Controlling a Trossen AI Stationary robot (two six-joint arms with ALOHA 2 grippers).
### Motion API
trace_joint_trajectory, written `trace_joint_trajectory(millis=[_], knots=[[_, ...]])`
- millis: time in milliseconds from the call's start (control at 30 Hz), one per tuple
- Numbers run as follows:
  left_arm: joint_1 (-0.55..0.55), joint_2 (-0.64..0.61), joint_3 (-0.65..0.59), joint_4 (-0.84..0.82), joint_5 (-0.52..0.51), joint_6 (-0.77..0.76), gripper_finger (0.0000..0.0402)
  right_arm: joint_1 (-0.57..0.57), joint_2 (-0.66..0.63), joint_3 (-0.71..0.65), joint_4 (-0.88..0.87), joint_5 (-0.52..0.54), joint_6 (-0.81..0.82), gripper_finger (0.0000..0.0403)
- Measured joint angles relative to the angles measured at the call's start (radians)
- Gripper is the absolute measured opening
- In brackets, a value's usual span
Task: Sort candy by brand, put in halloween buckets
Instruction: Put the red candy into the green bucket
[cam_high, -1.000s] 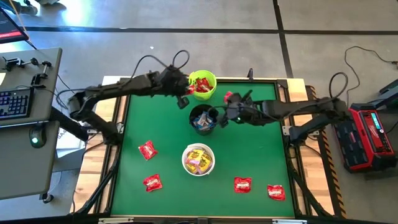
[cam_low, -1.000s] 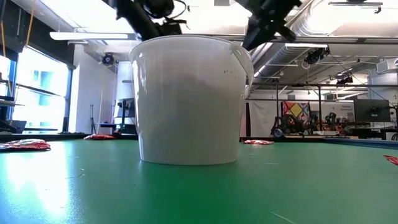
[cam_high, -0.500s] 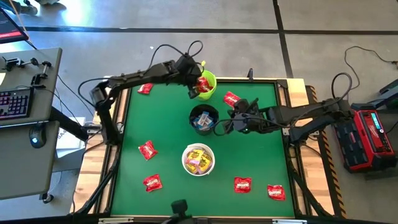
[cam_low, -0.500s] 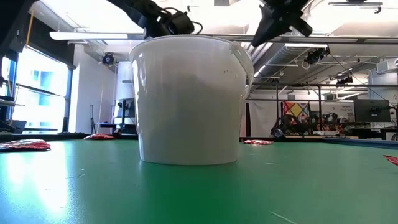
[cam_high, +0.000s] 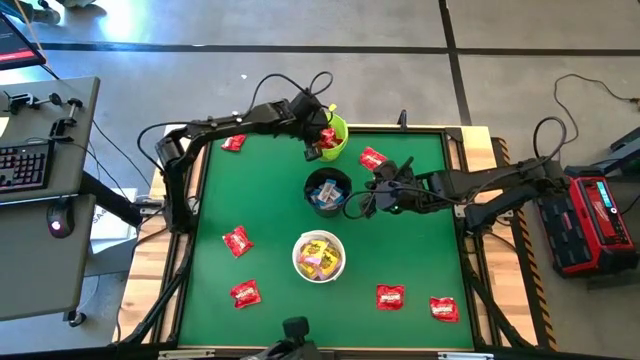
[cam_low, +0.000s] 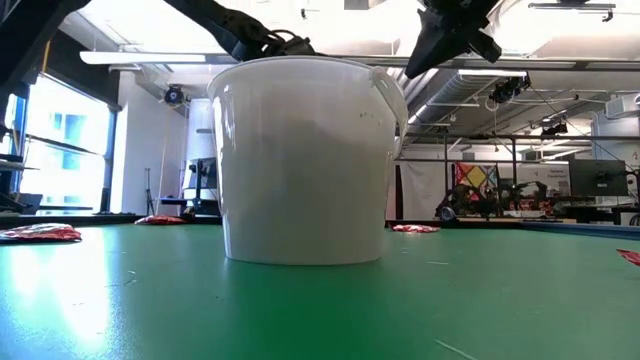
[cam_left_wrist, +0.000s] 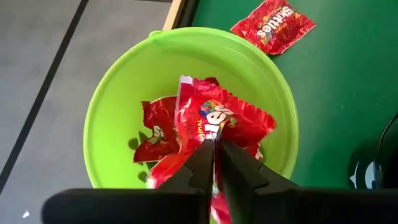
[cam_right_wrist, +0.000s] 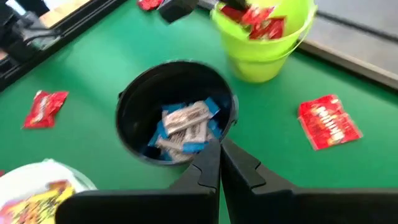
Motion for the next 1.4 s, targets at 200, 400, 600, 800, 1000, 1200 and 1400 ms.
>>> trace_joint_trajectory(millis=[200, 400, 600, 800, 1000, 1200, 1400], knots=[[0.000, -0.004, 0.000, -0.012, 0.008, -0.026, 0.0072, -0.036, 0.000, 0.000, 0.009, -0.112, -0.004, 0.0000], [-0.005, -0.015, 0.000, -0.017, 0.009, -0.060, 0.0114, -0.049, 0.000, 0.000, -0.001, -0.191, -0.053, 0.0000], [-0.018, -0.044, 0.000, 0.043, 0.054, -0.106, 0.0121, -0.055, 0.000, 0.000, -0.001, -0.308, -0.102, 0.0001], [-0.037, -0.059, 0.000, 0.065, 0.058, -0.144, 0.0121, -0.002, 0.000, 0.000, -0.005, -0.388, -0.135, 0.0026], [-0.073, -0.064, 0.000, 0.097, 0.052, -0.158, 0.0121, 0.079, 0.000, 0.000, -0.031, -0.430, -0.069, 0.0117], [-0.107, -0.064, 0.000, 0.124, 0.036, -0.194, 0.0121, 0.198, 0.000, 0.000, -0.115, -0.477, 0.087, 0.0182], [-0.133, -0.064, 0.000, 0.144, 0.026, -0.194, 0.0121, 0.333, 0.000, -0.042, -0.145, -0.541, 0.334, 0.0194]])
